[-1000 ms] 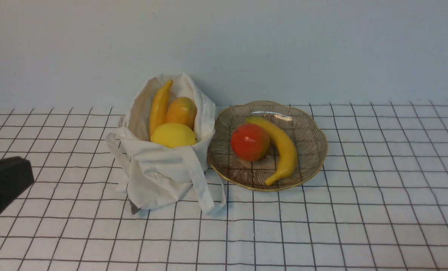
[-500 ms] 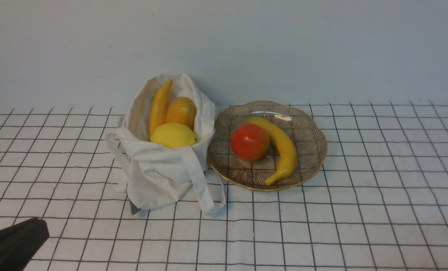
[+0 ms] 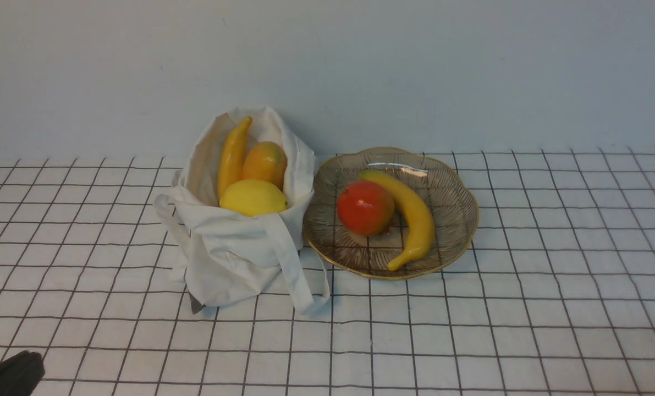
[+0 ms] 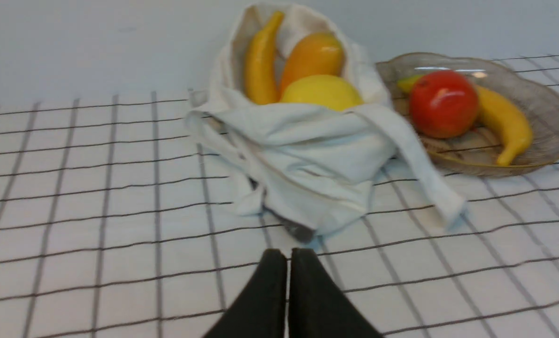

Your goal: Take the fruit out of the bag on the white checkered tablecloth and place them on the plate.

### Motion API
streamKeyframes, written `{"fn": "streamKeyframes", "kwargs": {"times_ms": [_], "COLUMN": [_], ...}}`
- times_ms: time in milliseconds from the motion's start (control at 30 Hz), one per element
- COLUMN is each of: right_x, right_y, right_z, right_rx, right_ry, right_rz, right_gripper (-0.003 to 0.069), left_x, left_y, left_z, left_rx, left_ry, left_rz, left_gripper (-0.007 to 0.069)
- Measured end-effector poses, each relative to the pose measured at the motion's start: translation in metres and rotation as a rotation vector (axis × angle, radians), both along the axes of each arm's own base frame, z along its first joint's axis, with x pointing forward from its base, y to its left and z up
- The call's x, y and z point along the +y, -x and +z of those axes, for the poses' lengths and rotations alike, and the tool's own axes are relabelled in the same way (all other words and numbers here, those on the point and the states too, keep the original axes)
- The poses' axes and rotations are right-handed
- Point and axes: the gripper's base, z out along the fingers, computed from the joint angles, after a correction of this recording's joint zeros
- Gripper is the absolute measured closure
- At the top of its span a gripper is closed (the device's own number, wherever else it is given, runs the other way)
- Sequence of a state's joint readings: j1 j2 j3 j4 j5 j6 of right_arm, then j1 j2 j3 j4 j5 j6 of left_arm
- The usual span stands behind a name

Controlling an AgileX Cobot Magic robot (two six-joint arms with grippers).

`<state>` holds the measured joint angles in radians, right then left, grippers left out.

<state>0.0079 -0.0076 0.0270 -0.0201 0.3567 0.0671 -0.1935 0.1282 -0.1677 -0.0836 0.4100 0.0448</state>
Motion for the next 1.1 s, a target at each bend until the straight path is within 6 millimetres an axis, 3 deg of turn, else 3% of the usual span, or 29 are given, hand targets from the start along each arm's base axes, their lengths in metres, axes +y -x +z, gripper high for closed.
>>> {"fn": "streamKeyframes", "kwargs": {"times_ms": [333, 1100], "right_x": [0.000, 0.000], "right_y": [0.000, 0.000], "right_z": [0.000, 0.000], "right_rx": [0.000, 0.001], "right_ry": [0.000, 0.001], "right_rz": [0.000, 0.000], "right_gripper": [0.0673, 0.0673], "left_x": [0.014, 0.015], "left_y": [0.005, 0.004], "left_z": [-0.054, -0.055], "left_rx": [0.035, 0.029], "left_ry": [-0.044, -0.040], "left_rz": [0.206, 0.215], "left_gripper": [0.0632, 0.0632]}}
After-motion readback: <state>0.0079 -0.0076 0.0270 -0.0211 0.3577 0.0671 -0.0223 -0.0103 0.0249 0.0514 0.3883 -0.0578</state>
